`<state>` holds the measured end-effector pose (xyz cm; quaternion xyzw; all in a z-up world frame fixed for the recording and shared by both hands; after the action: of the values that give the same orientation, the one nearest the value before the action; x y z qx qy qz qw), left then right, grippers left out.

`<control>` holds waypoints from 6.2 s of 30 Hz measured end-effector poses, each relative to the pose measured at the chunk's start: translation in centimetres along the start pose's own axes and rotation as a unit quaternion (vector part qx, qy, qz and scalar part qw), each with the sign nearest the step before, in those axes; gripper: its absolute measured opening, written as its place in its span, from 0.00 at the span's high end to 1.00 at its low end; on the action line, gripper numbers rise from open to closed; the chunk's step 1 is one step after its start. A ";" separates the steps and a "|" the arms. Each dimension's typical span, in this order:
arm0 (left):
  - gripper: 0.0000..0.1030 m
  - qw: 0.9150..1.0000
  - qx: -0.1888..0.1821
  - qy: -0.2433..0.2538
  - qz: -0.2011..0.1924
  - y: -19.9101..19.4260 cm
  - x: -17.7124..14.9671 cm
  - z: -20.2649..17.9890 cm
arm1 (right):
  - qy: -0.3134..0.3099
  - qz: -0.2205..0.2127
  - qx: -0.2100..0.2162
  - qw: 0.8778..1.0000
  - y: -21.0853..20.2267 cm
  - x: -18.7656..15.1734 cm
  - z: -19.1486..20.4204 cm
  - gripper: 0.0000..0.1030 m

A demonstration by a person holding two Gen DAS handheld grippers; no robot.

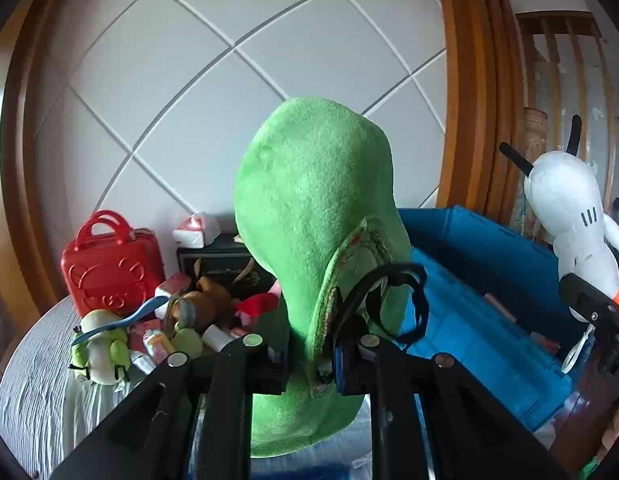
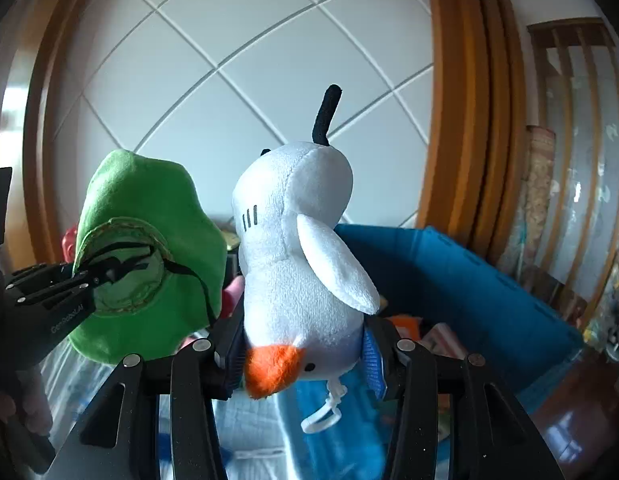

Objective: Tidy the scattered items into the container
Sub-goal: 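Carry the hat and duck into the crate and open both tools, then withdraw both tools from the crate back over the bed, then grasp the grey plush with the left tool while the right tool grasps the pink tissue pack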

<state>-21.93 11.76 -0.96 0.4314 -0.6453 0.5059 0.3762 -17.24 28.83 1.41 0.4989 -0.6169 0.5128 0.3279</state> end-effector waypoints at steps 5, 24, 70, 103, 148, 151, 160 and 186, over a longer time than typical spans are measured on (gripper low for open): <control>0.85 0.999 -0.016 0.009 -0.040 0.6 2.1 -10.9 | 0.000 -0.012 -0.035 0.999 -0.3 -1.4 -10.4 0.55; 0.85 0.924 0.010 0.022 0.381 20.1 -10.0 -32.5 | -0.089 0.243 0.077 0.963 19.6 -13.2 -29.7 0.55; 0.42 0.938 0.029 0.046 0.342 14.7 -11.1 -33.3 | -0.168 0.299 0.119 0.932 16.7 -14.7 -29.0 0.36; 0.42 0.981 0.011 0.033 0.191 -4.9 -6.4 -16.7 | -0.148 0.148 0.174 0.962 -0.3 -6.4 -11.5 0.32; 0.41 0.949 0.225 -0.079 0.206 4.0 -13.9 23.0 | -0.080 0.260 0.269 0.924 14.8 -11.2 18.4 0.32; 0.41 0.950 0.230 -0.070 0.202 6.9 -14.5 26.3 | -0.071 0.279 0.245 0.926 15.5 -11.3 19.8 0.32; 0.41 0.956 0.157 -0.063 0.239 18.0 -17.6 31.9 | -0.052 0.323 0.173 0.929 19.8 -12.3 24.2 0.30; 0.37 0.946 0.121 -0.046 0.298 26.7 -22.3 31.9 | 0.038 0.325 0.109 0.939 33.2 -18.1 28.5 0.13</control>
<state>-40.86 -12.37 -36.88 0.2846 -0.6951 0.6486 0.1230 -40.63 5.69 -32.74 0.2836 -0.6733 0.6739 0.1101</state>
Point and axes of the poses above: each gripper's, at about its wrist camera, not at the fingertips, and y roughly the way its jaws point, z to its left, x to its top, the point moved 4 cm from there along y, roughly the way its jaws point, and after that the axes turned 9 degrees about -y, right-handed, at the moved point
